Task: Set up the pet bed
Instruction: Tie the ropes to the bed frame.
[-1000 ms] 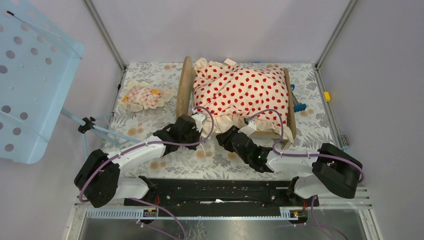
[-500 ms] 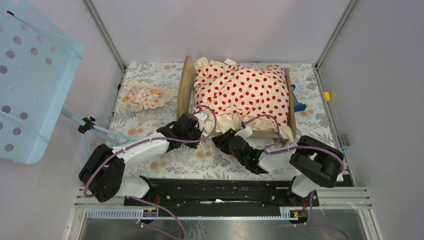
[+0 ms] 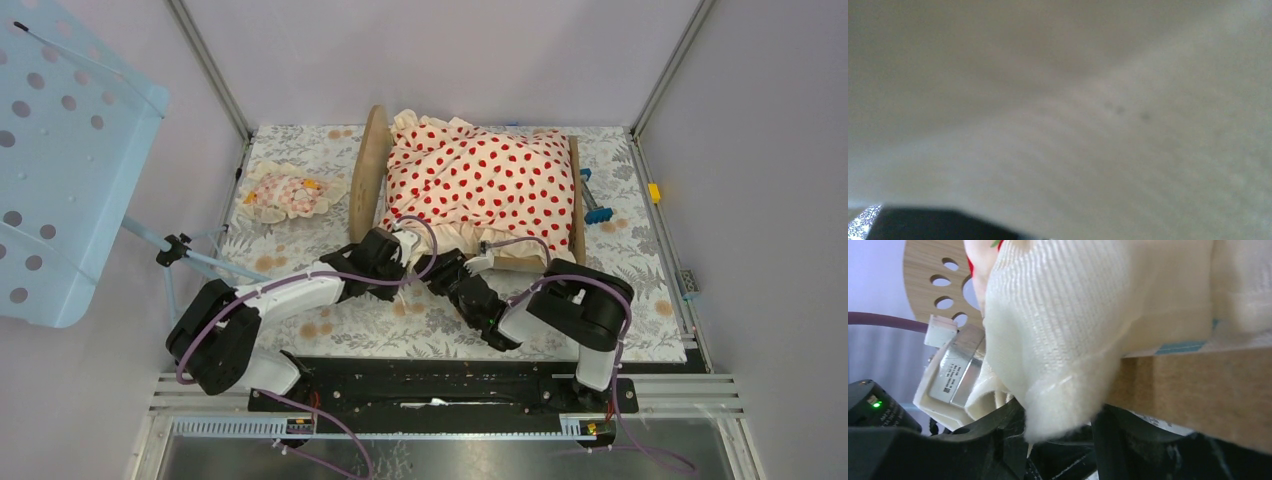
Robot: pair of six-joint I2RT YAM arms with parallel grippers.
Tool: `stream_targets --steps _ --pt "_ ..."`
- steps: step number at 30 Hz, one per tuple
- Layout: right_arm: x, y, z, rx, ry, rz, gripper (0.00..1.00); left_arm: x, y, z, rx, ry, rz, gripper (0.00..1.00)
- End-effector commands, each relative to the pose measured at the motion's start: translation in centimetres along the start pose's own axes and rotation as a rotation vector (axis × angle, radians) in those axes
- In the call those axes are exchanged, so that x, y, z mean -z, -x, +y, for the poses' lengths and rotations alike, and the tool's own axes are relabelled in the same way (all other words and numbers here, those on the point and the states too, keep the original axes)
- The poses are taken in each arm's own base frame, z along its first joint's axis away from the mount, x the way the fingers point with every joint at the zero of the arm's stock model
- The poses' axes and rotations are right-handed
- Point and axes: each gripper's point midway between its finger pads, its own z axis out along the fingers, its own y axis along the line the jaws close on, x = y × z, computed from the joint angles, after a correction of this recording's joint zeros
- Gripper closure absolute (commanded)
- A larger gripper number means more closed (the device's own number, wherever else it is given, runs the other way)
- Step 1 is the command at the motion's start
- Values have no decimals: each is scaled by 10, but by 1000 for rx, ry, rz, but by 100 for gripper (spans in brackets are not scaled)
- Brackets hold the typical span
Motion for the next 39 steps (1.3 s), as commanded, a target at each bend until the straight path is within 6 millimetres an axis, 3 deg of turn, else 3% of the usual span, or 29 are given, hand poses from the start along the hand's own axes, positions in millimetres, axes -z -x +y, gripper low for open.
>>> stream_targets --steps 1,8,15,22,32,35,39 --pt "1 -27 -28 -124 -78 72 48 3 21 -6 -23 -25 -50 100" --pt "28 -22 -49 -78 -164 7 49 8 27 4 -13 34 -80 100" --pt "53 -20 -39 52 -147 -72 47 10 35 16 7 62 -109 100" --pt "54 -23 -35 210 -107 -102 46 18 43 38 0 80 -101 100" --pt "59 -18 -27 575 49 -102 43 11 29 52 -105 60 -14 97" --pt "62 -10 -25 664 50 -117 42 8 31 53 -128 57 -5 96" --pt "63 -14 -15 852 113 -83 39 8 36 53 -160 52 -7 97"
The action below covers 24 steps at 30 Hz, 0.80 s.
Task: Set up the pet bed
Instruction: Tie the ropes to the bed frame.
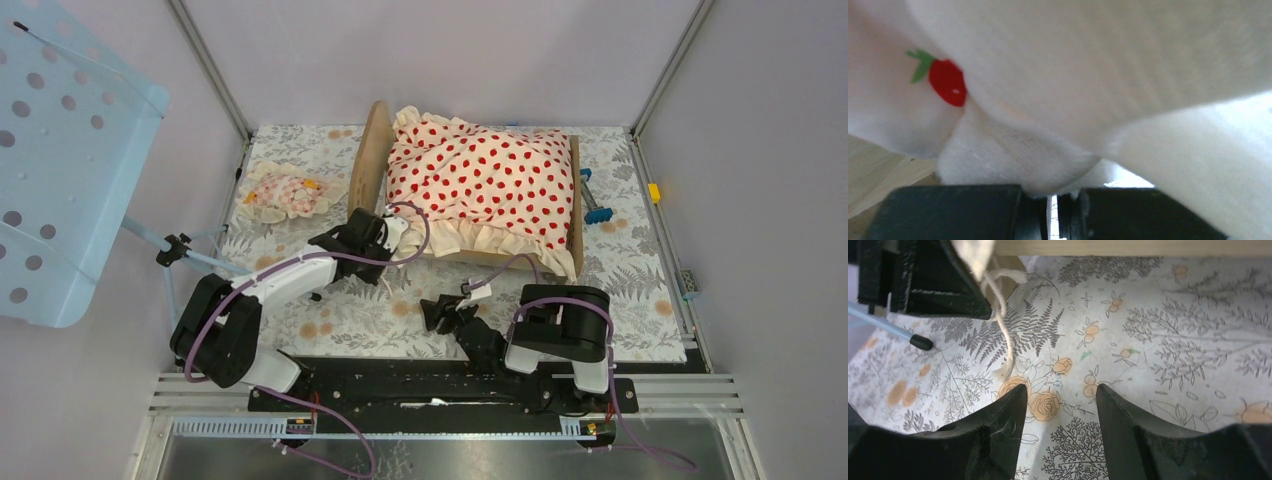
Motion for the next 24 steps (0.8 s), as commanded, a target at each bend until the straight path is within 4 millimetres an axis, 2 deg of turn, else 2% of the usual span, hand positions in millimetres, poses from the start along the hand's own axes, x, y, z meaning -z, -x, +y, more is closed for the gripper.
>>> stream_targets --steps 1,8,13,18,24 --pt "2 45 35 165 149 -136 39 0 22 2 -66 -16 -49 97" --pt "2 54 50 654 274 -188 32 0 23 -5 -97 -65 -55 98" --pt "2 54 47 981 336 -219 21 1 24 -5 -123 -76 -61 98" --pt "2 51 52 1079 506 -227 24 3 25 -7 -151 -112 -78 99" --pt "-9 49 56 1164 603 -211 30 4 25 -7 -176 -148 -99 100"
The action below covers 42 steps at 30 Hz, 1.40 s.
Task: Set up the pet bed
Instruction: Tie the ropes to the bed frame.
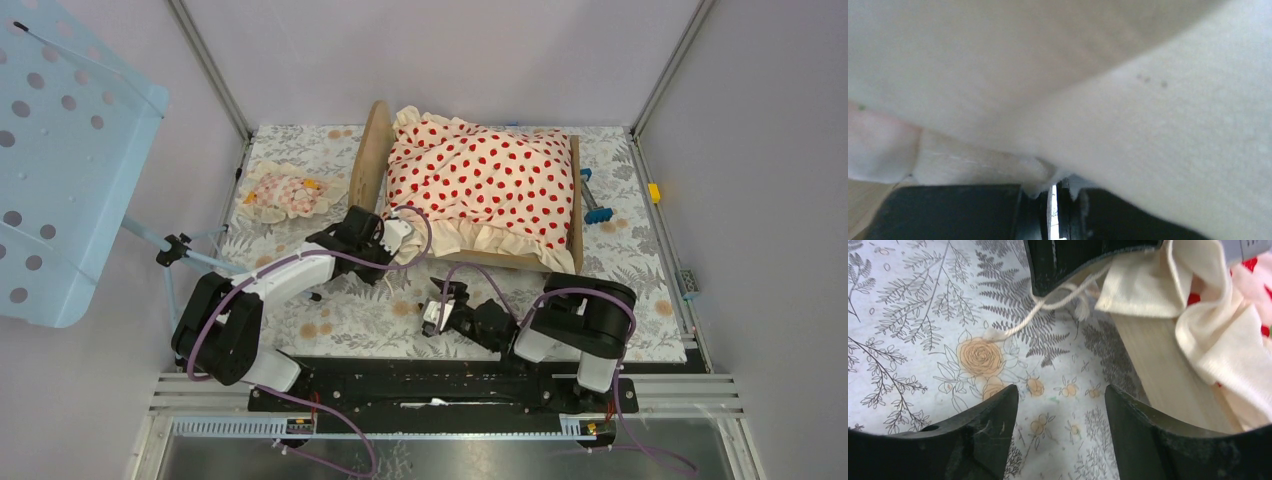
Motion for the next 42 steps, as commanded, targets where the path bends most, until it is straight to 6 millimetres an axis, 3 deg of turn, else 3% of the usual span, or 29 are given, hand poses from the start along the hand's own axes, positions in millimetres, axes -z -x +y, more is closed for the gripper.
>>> stream_targets --steps 1,12,31,42 --pt "-14 43 -13 88 45 -187 32 6 21 2 -57 -30 -84 100" --pt "-42 46 -17 163 143 -221 36 7 25 14 -88 -31 -86 100" --pt "-85 18 -15 275 187 -194 37 10 23 1 -133 -120 -81 100" --pt "-100 5 -27 292 130 -159 36 10 21 -2 -140 -142 -73 100"
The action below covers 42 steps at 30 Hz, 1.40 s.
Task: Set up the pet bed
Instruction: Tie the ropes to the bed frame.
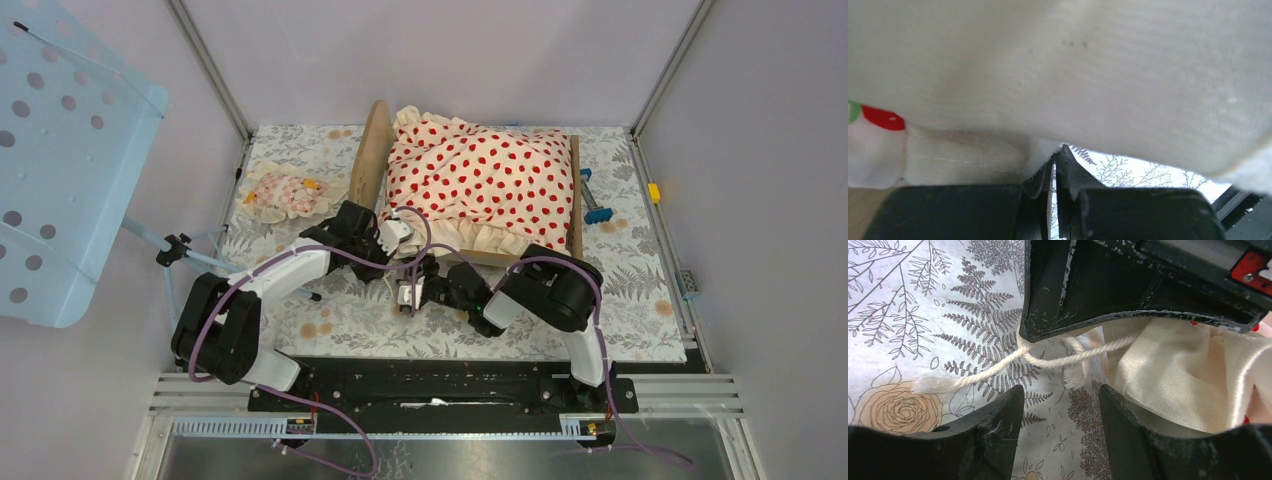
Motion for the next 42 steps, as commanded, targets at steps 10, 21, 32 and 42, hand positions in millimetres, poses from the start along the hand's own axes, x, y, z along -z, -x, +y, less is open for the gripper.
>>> stream_targets --steps 10,21,32,42 --pt "-20 -4 -28 76 -71 -12 36 2 17 -1 -28 -39 -39 100" --pt "-29 -2 -35 102 -102 -30 36 1 16 -1 -30 -45 -34 100" --pt "-31 3 -28 102 -71 -66 61 0 14 1 -29 -40 -23 100" --pt "-28 0 -19 74 -46 -68 82 3 19 -2 -27 -61 -48 100"
